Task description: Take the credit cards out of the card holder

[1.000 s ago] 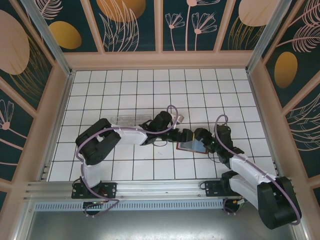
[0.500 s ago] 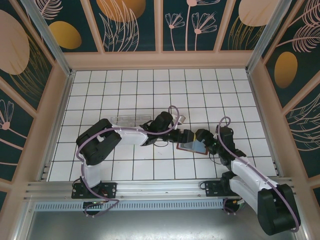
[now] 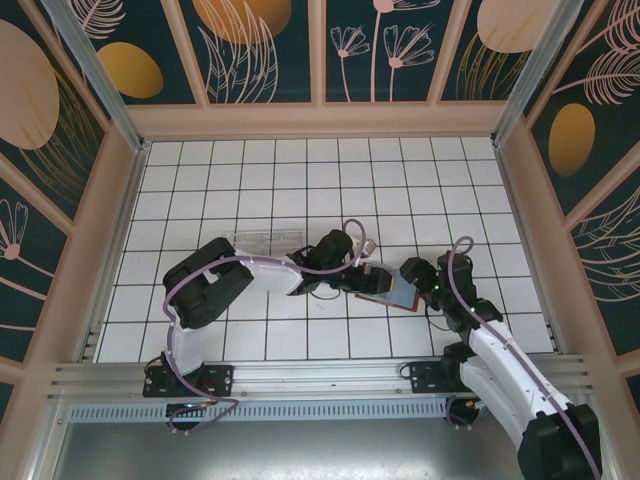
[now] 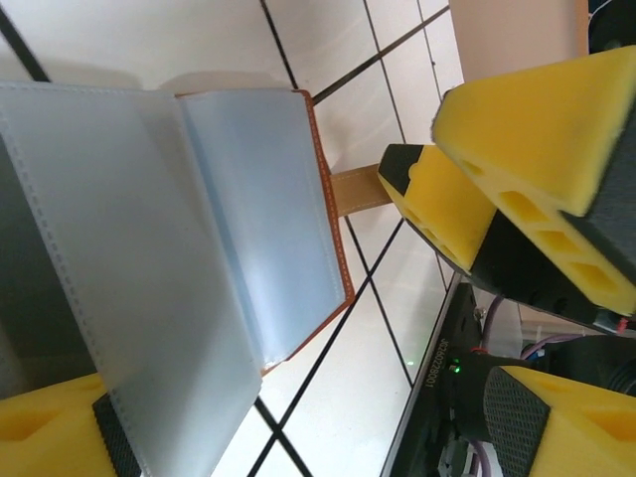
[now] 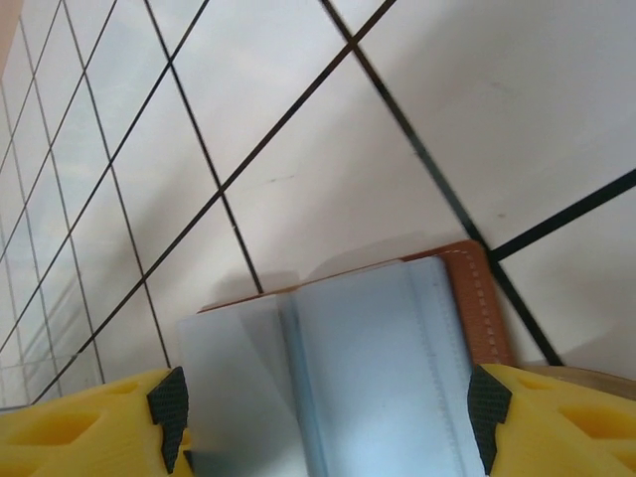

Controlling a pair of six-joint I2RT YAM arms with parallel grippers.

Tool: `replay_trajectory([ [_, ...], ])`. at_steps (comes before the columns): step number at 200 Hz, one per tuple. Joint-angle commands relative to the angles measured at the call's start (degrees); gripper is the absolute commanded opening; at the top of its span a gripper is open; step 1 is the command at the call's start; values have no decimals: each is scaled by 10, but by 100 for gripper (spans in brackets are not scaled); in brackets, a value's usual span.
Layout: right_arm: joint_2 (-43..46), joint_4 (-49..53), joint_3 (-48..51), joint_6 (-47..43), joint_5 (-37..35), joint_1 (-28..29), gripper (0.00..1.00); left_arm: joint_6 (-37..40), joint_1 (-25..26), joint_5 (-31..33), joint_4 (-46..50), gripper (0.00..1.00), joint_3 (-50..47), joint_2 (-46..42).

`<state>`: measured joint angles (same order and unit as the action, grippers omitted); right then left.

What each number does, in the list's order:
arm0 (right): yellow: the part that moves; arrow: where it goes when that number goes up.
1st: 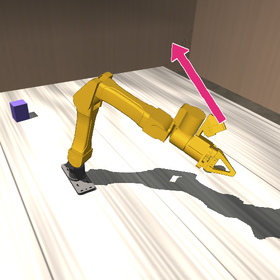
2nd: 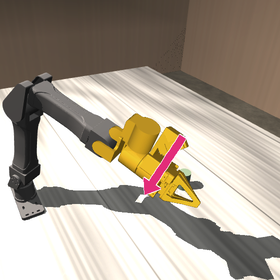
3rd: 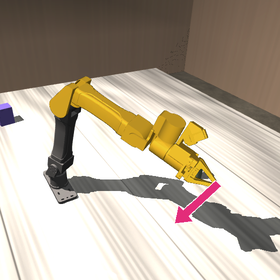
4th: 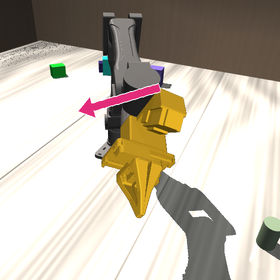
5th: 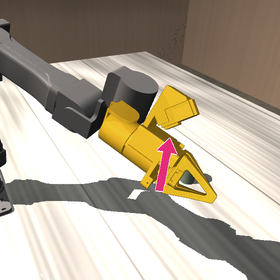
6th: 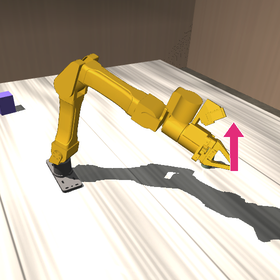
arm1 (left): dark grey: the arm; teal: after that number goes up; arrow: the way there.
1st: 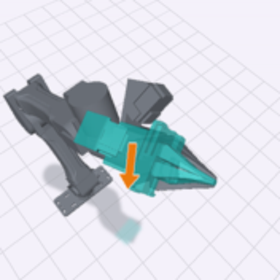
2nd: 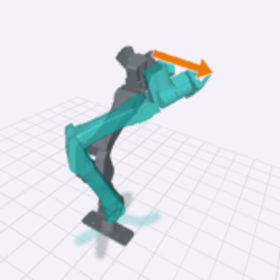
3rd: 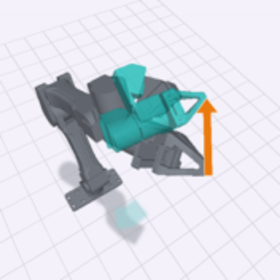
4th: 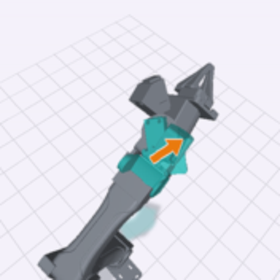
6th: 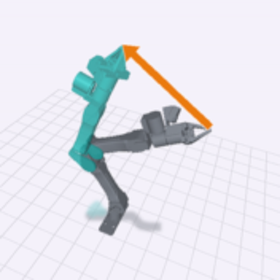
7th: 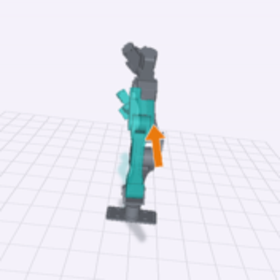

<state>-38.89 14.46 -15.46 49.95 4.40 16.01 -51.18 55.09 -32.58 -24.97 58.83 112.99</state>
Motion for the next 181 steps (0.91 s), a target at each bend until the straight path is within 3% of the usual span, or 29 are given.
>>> replay_trajectory([
  [1,15,46,-23,5,-50,3,75,4,9,-13,12,87,32,11],
  [97,37,87,-60,-23,-106,-4,73,26,40,-23,85,84,140,80],
  [135,48,107,-74,-33,-136,-17,71,18,50,-43,76,73,159,103],
  [146,50,107,-79,-40,-135,-21,71,20,54,-47,86,66,177,117],
  [181,46,103,-79,-49,-120,-24,70,34,56,-27,104,59,174,104],
])
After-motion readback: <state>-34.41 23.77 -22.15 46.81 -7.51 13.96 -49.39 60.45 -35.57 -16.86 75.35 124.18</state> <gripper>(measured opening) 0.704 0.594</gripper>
